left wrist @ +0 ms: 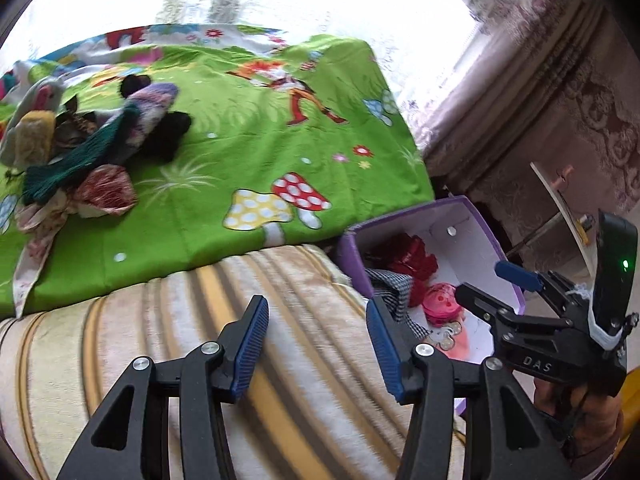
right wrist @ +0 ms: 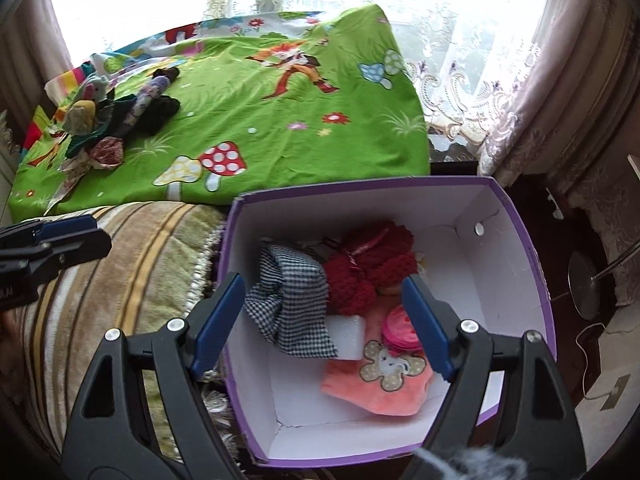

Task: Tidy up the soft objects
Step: 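Move both open tools back over the pile on the bed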

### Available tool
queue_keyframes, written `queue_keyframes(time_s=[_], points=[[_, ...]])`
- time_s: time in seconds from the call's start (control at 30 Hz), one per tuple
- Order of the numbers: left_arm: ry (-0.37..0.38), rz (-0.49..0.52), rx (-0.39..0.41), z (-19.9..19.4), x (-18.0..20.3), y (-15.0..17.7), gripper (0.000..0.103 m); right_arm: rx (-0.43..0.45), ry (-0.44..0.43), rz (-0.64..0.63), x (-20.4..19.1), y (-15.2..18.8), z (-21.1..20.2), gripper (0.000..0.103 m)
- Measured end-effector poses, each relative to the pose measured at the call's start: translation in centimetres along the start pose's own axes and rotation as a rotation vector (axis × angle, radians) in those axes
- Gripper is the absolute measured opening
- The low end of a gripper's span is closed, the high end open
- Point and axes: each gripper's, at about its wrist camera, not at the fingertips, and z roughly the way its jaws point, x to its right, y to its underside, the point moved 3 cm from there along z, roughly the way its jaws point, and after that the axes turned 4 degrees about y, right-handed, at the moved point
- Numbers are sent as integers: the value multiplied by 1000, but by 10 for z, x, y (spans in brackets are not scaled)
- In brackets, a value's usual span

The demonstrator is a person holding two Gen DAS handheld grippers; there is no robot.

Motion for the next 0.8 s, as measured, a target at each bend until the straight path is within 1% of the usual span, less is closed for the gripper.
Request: queue_keyframes(time_s=[0.13, 0.27, 0.37, 0.5, 0.6, 0.7, 0.8], points=[[-14, -90, 31, -13, -34, -4, 52, 1, -26, -31, -15, -7, -3, 83], [-44, -174, 79, -31, -71, -9, 52, -4, -76, -36, -28, -15, -4, 83], [-60, -237, 107, -43, -98, -13, 52, -5, -80, -58, -39, -21, -3, 83], [-98, -292, 136, -55, -131, -21, 52, -12, -98, -92, -58, -30, -1, 83], [-121, -329, 152, -64, -157, -29, 52, -18, -129, -105, -73, -38, 3, 83], [-151, -342, 168, -72, -178, -40, 52, -21, -150, -129, -90, -47, 8, 83], [-176, -356, 163, -76, -201, -55, 52, -22, -171, -163, -108, -54, 12, 83]])
